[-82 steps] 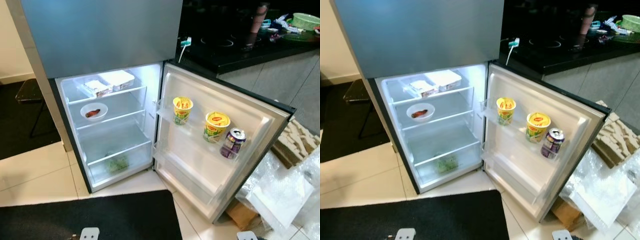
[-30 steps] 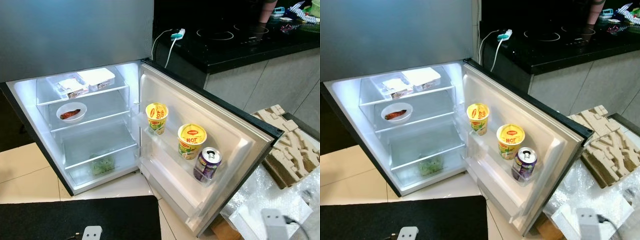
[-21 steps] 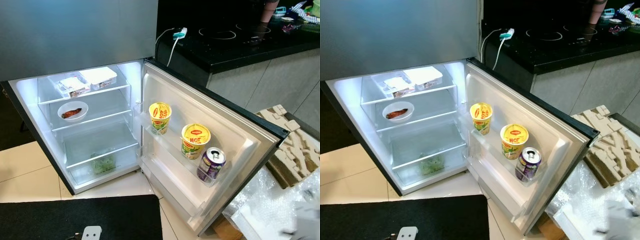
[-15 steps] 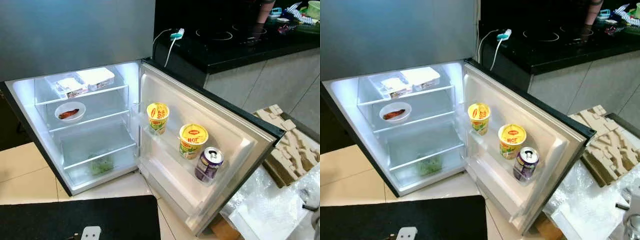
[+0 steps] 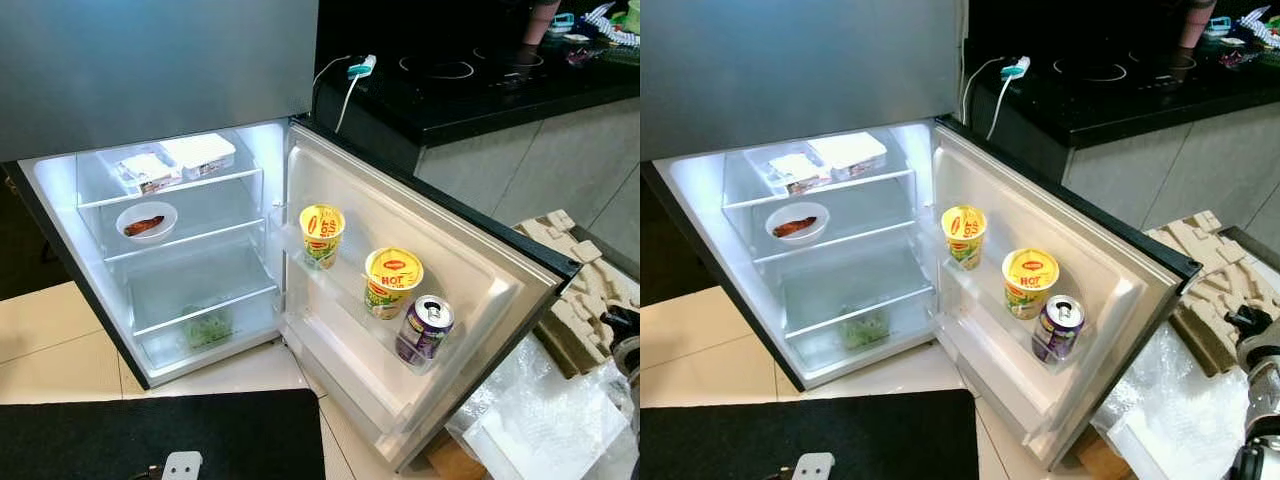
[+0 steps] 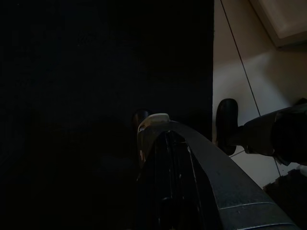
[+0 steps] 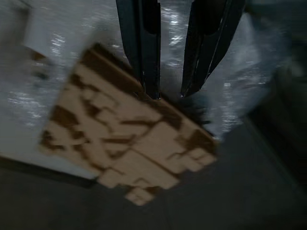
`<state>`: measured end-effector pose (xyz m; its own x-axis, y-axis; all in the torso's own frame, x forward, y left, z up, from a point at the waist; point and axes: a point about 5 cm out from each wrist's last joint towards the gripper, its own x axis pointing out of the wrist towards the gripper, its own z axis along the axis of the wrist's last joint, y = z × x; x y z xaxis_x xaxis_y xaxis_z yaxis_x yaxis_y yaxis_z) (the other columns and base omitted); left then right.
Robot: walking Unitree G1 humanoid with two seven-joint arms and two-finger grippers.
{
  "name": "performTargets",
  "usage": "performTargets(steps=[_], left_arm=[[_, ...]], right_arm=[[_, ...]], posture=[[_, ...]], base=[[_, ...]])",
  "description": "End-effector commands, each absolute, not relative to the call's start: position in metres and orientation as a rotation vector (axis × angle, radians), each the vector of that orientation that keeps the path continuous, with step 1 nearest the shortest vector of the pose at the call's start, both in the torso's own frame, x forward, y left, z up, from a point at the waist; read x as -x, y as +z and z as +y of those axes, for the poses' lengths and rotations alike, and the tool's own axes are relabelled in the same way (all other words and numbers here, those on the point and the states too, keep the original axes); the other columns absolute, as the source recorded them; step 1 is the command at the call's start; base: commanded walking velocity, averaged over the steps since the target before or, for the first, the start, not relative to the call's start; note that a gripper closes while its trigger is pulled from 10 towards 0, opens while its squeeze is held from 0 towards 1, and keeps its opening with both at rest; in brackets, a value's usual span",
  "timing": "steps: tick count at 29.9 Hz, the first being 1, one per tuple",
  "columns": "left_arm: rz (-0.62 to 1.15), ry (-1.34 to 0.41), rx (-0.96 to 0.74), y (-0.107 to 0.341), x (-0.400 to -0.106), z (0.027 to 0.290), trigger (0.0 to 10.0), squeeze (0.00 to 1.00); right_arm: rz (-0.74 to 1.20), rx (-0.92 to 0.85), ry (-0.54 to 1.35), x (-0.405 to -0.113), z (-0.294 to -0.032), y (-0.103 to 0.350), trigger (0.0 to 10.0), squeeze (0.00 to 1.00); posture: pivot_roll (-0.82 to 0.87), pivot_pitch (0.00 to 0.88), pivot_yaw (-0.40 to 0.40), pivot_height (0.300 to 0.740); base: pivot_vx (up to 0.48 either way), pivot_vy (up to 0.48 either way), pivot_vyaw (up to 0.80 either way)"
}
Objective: Restocking fridge
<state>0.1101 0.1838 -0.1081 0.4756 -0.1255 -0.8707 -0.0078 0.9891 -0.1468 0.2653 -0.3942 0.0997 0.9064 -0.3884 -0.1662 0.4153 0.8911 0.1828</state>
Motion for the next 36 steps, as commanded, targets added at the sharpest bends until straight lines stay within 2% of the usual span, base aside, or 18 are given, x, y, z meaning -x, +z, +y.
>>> performTargets(steps=[1,3,7,10,11,12,16,18,23,29,30,33,36], left_arm=[[1.158,-0.082,0.163,-0.115,-0.089,0.179,10.0,0.0],[1.156,-0.084,0.163,-0.115,-0.089,0.179,10.0,0.0],[1.156,-0.084,0.163,-0.115,-0.089,0.179,10.0,0.0],[1.157,-0.083,0.164,-0.115,-0.089,0.179,10.0,0.0],[1.157,-0.083,0.164,-0.115,-0.089,0.179,10.0,0.0],[1.157,-0.084,0.165,-0.115,-0.089,0.179,10.0,0.0],[1.158,-0.084,0.166,-0.115,-0.089,0.178,10.0,0.0],[1.16,-0.086,0.166,-0.115,-0.088,0.178,10.0,0.0],[1.162,-0.087,0.165,-0.115,-0.088,0.178,10.0,0.0],[1.165,-0.093,0.159,-0.115,-0.088,0.178,10.0,0.0],[1.165,-0.093,0.159,-0.115,-0.088,0.178,10.0,0.0],[1.166,-0.096,0.157,-0.115,-0.088,0.178,10.0,0.0],[1.166,-0.097,0.158,-0.115,-0.088,0.177,10.0,0.0]], right_arm=[[0.104,-0.258,-0.296,-0.273,-0.383,0.101,10.0,0.0],[0.098,-0.287,-0.121,-0.28,-0.367,0.1,10.0,0.0],[0.106,-0.305,-0.026,-0.282,-0.359,0.097,10.0,0.0],[0.132,-0.318,0.154,-0.286,-0.341,0.094,10.0,0.0],[0.132,-0.318,0.154,-0.286,-0.341,0.094,10.0,0.0],[0.136,-0.326,0.255,-0.288,-0.331,0.094,10.0,0.0],[0.139,-0.326,0.305,-0.289,-0.327,0.094,10.0,0.0],[0.157,-0.318,0.471,-0.291,-0.309,0.094,10.0,0.0],[0.175,-0.318,0.598,-0.292,-0.292,0.092,10.0,0.0],[0.194,-0.345,1.126,-0.287,-0.205,0.1,10.0,0.0],[0.194,-0.345,1.126,-0.287,-0.205,0.1,10.0,0.0],[0.159,-0.376,1.318,-0.277,-0.168,0.115,10.0,0.0],[0.108,-0.42,1.396,-0.274,-0.153,0.129,10.0,0.0]], posture=[[-0.06,0.0,-0.043,0.74],[-0.06,0.0,-0.043,0.74],[-0.06,0.0,-0.044,0.74],[-0.05,0.0,-0.046,0.74],[-0.05,0.0,-0.046,0.74],[-0.05,0.0,-0.046,0.74],[-0.05,0.0,-0.046,0.74],[-0.05,0.0,-0.046,0.74],[-0.05,0.0,-0.046,0.74],[-0.06,0.0,-0.05,0.74],[-0.06,0.0,-0.05,0.74],[-0.06,0.0,-0.051,0.74],[-0.05,0.0,-0.053,0.74]], base=[[0.0,0.0,0.0],[0.0,0.0,0.0],[0.0,0.0,0.0],[0.0,0.0,0.0],[0.0,0.0,0.0],[0.0,0.0,0.0],[0.0,0.0,0.0],[0.0,0.0,0.0],[0.0,0.0,0.0],[0.0,0.0,0.0],[0.0,0.0,0.0],[0.0,0.0,0.0],[0.0,0.0,0.0]])
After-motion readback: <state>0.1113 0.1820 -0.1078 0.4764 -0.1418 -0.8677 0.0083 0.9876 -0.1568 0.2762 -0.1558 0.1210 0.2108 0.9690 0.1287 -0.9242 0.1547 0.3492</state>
